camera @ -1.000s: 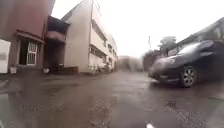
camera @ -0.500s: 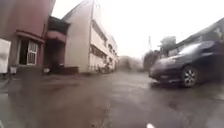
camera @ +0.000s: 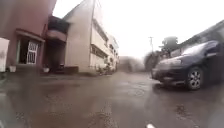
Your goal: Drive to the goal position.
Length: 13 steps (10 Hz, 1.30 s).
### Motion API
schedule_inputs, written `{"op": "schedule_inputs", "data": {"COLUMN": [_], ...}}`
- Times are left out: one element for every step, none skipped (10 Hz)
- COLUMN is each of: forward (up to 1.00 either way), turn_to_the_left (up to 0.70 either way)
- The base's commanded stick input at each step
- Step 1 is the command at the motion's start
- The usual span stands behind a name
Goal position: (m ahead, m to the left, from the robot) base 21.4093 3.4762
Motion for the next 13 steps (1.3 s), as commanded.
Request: {"op": "schedule_inputs", "data": {"forward": [0.50,0.50,0.50,0.50,0.50,0.50,0.50,0.50,0.50,0.50,0.50,0.50,0.50], "turn_to_the_left": [0.08,0.08,0.08,0.08,0.08,0.08,0.08,0.08,0.08,0.08,0.08,0.08,0.08]}}
